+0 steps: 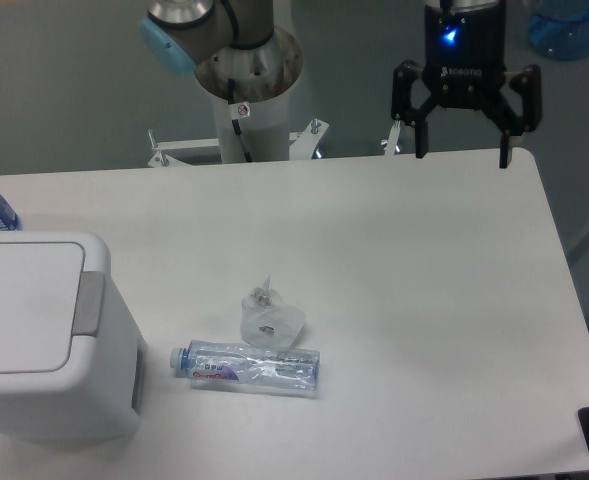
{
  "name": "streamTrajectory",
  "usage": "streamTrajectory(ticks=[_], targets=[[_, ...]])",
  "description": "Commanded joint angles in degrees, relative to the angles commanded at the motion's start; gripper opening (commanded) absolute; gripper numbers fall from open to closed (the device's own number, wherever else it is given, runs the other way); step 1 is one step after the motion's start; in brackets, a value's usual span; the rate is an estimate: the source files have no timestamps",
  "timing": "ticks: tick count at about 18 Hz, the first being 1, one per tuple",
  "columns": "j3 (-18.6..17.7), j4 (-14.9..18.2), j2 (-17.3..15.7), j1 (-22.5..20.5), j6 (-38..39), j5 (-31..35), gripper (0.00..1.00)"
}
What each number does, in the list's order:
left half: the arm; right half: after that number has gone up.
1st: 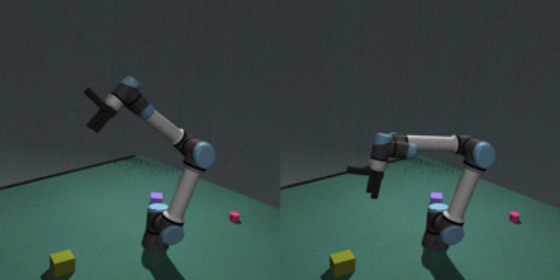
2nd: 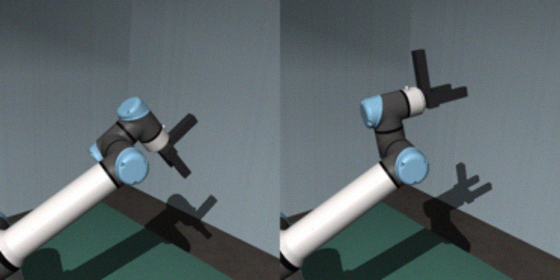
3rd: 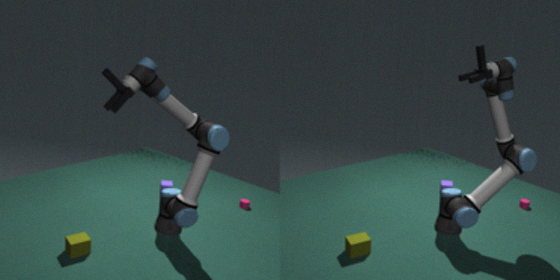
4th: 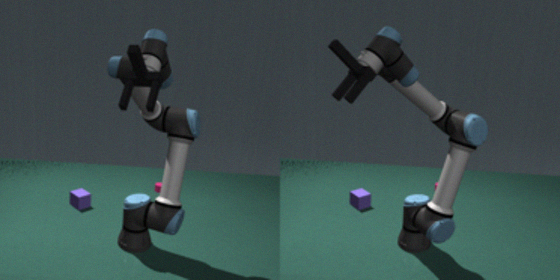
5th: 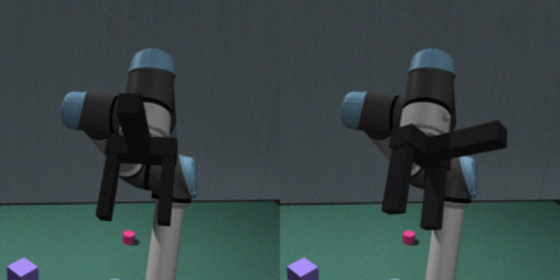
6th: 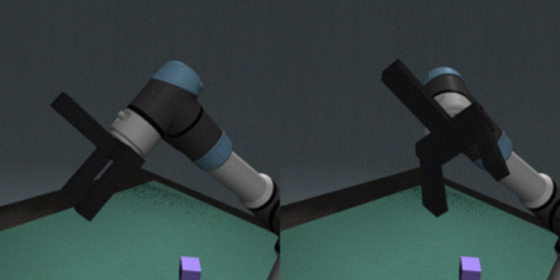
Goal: Open the trash can
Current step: 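Move the open gripper across the table toward the white trash bin lid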
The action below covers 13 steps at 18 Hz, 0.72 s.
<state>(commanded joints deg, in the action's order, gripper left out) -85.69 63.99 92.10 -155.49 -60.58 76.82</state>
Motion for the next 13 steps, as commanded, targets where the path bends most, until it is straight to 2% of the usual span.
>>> streamTrajectory(ticks=[7,10,13], targets=[[-0.1,-10.1,2.9,7.6,22.3,0.1,1.0],[-0.1,-10.5,3.6,11.2,27.1,0.1,1.0],[-0.1,-10.6,4.9,14.1,26.7,0.1,1.0]])
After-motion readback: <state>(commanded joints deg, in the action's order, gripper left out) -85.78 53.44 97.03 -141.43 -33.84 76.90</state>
